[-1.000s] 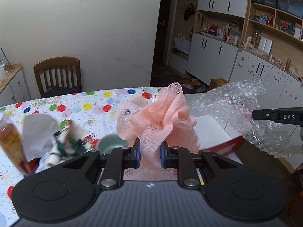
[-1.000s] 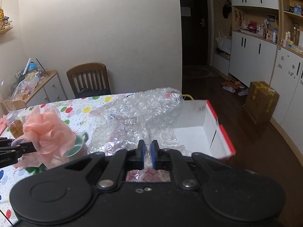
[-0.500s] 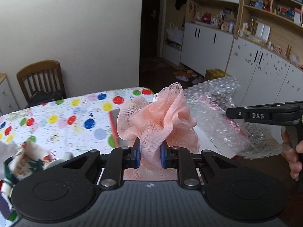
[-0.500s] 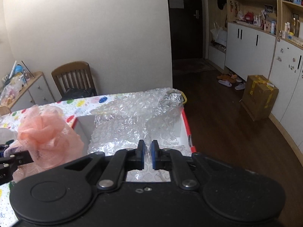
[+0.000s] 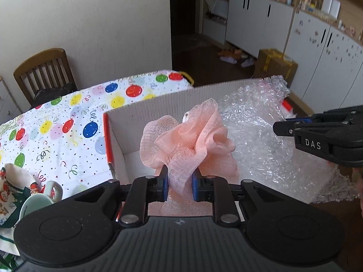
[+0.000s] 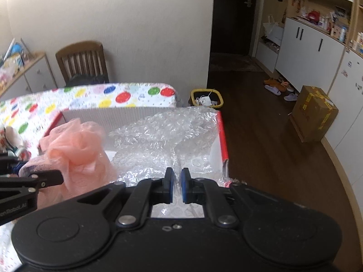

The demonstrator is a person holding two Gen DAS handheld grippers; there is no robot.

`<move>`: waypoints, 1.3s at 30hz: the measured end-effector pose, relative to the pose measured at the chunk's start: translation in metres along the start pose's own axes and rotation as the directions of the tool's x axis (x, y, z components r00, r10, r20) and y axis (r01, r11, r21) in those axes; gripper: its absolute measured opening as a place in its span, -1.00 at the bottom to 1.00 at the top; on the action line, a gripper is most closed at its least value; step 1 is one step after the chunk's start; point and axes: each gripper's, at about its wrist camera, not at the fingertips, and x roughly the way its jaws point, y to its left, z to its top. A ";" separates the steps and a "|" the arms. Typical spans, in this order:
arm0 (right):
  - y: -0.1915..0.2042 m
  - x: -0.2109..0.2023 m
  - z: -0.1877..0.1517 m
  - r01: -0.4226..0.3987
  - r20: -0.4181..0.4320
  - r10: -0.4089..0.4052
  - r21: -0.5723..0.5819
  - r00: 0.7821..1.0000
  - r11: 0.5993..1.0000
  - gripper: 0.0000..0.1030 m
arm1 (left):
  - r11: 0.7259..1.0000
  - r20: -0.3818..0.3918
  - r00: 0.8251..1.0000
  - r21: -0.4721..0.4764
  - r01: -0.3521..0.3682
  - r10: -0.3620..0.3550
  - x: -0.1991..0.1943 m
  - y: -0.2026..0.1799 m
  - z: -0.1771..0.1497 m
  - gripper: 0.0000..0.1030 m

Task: Organize soft objects
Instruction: 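Carry the bath puff and bubble wrap with both tools into the red box, then release the bath puff and bubble wrap into the box, withdraw both tools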

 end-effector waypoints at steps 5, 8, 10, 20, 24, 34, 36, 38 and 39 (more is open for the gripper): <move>0.002 0.021 0.000 0.000 -0.045 -0.002 -0.035 0.999 0.999 -0.87 | 0.999 -0.048 0.998 0.023 -0.036 0.037 0.022 -0.006 0.003 -0.63; 0.003 0.031 -0.002 -0.010 -0.074 0.006 -0.058 0.997 0.998 -0.87 | 0.998 -0.078 0.996 0.035 -0.043 0.046 0.034 -0.009 0.004 -0.63; 0.005 0.036 -0.002 -0.013 -0.089 0.007 -0.068 0.996 0.998 -0.87 | 0.998 -0.099 0.994 0.040 -0.045 0.049 0.040 -0.011 0.005 -0.63; 0.006 0.053 -0.004 -0.039 -0.153 0.024 -0.098 0.988 0.994 -0.85 | 0.997 -0.151 0.987 0.052 -0.048 0.056 0.061 -0.016 0.008 -0.63; 0.005 0.054 -0.007 -0.058 -0.166 0.040 -0.106 0.985 0.993 -0.66 | 0.998 -0.168 0.984 0.035 -0.054 0.060 0.067 -0.012 0.008 -0.61; 0.000 0.043 -0.007 -0.105 -0.162 0.089 -0.096 0.983 0.990 -0.27 | 0.997 -0.177 0.984 -0.064 -0.034 0.022 0.063 0.002 0.007 -0.52; 0.000 0.039 -0.006 -0.111 -0.155 0.095 -0.097 0.983 0.989 -0.18 | 0.997 -0.164 0.986 -0.067 -0.026 0.015 0.059 0.002 0.007 -0.45; 0.000 0.034 -0.005 -0.115 -0.147 0.100 -0.098 0.984 0.989 -0.09 | 0.998 -0.154 0.988 -0.061 -0.022 0.012 0.054 0.001 0.006 -0.42; 0.000 0.031 -0.005 -0.117 -0.140 0.102 -0.100 0.985 0.988 -0.02 | 0.998 -0.146 0.989 -0.059 -0.018 0.009 0.051 0.001 0.006 -0.38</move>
